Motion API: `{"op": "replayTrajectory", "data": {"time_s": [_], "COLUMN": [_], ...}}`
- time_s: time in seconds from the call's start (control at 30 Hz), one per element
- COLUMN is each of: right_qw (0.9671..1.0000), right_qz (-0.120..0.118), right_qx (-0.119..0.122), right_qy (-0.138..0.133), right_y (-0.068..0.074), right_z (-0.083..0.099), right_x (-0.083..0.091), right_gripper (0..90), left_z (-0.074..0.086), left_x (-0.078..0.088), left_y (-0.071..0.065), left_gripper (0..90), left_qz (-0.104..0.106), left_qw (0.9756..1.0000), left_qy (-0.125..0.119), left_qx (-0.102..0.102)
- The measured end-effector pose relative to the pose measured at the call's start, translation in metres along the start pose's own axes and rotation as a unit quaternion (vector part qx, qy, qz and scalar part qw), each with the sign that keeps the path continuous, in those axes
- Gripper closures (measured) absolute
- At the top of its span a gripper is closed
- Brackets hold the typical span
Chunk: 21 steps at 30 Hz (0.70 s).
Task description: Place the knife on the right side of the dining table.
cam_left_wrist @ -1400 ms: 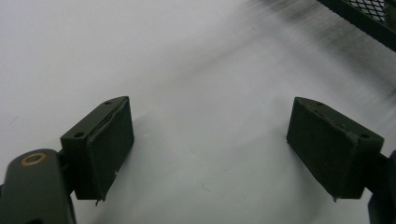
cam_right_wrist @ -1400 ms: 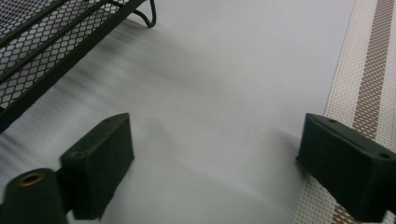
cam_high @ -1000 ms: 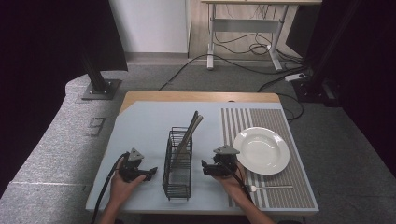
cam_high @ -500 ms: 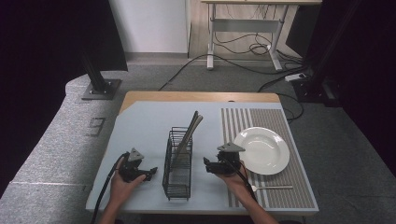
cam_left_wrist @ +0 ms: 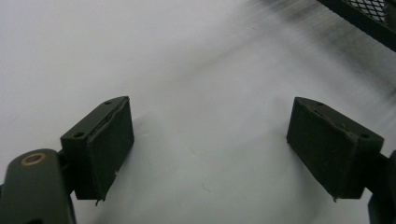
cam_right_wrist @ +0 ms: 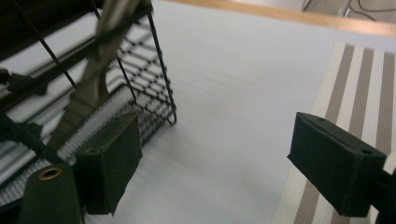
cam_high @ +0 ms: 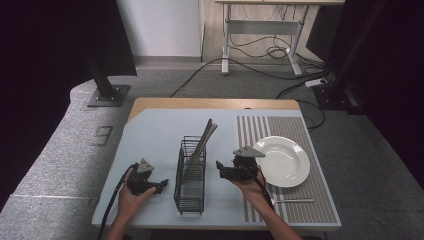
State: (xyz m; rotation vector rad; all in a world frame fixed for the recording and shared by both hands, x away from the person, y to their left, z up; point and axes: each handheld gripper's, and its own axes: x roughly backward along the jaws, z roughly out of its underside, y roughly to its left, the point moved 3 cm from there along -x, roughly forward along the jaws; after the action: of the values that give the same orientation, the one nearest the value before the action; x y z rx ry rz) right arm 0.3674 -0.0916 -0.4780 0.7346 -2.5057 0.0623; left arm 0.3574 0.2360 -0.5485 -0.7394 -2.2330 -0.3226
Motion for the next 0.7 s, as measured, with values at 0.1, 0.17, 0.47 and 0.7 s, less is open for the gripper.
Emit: {"op": "replayTrajectory", "data": {"time_s": [0.1, 0.17, 0.47, 0.7], "right_qw": [1.0, 0.9999, 0.9995, 0.9988], "right_qz": [-0.001, -0.001, -0.008, -0.015], "right_qx": [0.002, 0.006, 0.007, 0.015], "right_qy": [-0.006, -0.011, -0.029, -0.045], "right_y": [0.001, 0.002, 0.003, 0.008], "right_z": [-0.007, -0.014, -0.038, -0.061], "right_x": [0.001, 0.002, 0.006, 0.009], "right_gripper": [16.2, 16.2, 16.4, 17.2], "left_z": [0.0, 0.0, 0.0, 0.0], "left_x": [0.0, 0.0, 0.0, 0.0], "left_y": [0.0, 0.0, 0.0, 0.0], "left_gripper": [14.1, 14.1, 14.1, 14.1], "left_qz": [0.0, 0.0, 0.0, 0.0], "left_qw": [1.0, 1.0, 1.0, 1.0], "left_qy": [0.0, 0.0, 0.0, 0.0], "left_qx": [0.0, 0.0, -0.001, 0.0]}}
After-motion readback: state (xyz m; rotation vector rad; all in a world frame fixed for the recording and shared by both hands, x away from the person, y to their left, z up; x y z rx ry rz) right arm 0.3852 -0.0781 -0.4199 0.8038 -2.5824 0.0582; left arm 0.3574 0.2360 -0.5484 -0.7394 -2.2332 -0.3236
